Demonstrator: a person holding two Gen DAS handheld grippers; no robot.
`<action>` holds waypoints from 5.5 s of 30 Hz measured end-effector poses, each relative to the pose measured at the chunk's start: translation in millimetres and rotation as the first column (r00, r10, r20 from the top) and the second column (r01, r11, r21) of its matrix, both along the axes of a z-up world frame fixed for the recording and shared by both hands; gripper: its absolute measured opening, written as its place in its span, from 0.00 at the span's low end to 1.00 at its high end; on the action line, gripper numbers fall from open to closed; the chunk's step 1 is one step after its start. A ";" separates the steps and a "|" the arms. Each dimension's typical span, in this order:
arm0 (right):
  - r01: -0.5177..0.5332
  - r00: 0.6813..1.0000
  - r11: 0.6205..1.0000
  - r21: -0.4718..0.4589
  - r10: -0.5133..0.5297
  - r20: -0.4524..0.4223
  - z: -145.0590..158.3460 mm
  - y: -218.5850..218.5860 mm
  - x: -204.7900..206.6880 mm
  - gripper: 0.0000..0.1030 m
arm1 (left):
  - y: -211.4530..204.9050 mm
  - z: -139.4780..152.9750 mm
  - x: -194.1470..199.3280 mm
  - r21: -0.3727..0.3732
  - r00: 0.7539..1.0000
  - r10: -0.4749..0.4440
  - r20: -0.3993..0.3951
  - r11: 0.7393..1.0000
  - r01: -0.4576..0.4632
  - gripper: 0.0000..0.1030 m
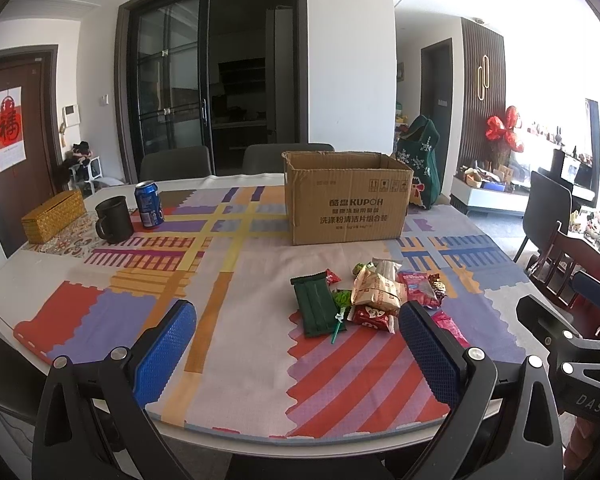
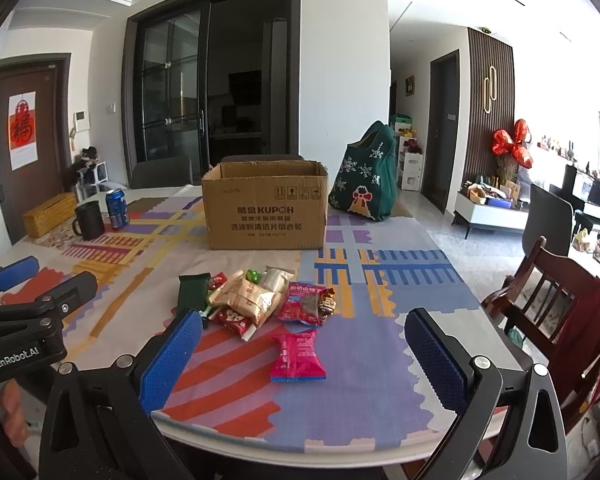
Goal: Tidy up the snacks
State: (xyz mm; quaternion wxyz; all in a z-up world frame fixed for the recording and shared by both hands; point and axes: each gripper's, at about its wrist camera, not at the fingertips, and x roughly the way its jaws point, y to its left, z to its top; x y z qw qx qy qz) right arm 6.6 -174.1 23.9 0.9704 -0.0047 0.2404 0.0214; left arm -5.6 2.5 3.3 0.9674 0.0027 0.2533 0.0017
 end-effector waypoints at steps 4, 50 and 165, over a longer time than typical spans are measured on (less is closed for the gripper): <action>0.000 1.000 1.000 -0.001 0.000 0.002 -0.1 0.3 -0.4 0.99 | 0.1 0.3 0.1 0.000 1.000 0.000 0.000 1.000 0.000 1.00; -0.014 1.000 1.000 -0.001 0.014 -0.027 -1.6 1.4 5.3 0.99 | 1.5 2.7 3.4 0.004 1.000 -0.001 -0.015 1.000 0.001 1.00; -0.106 0.961 0.978 0.181 0.147 -0.234 -30.8 -8.0 161.5 0.39 | -60.4 -26.8 187.5 -0.184 0.894 -0.377 -0.243 0.923 0.339 0.03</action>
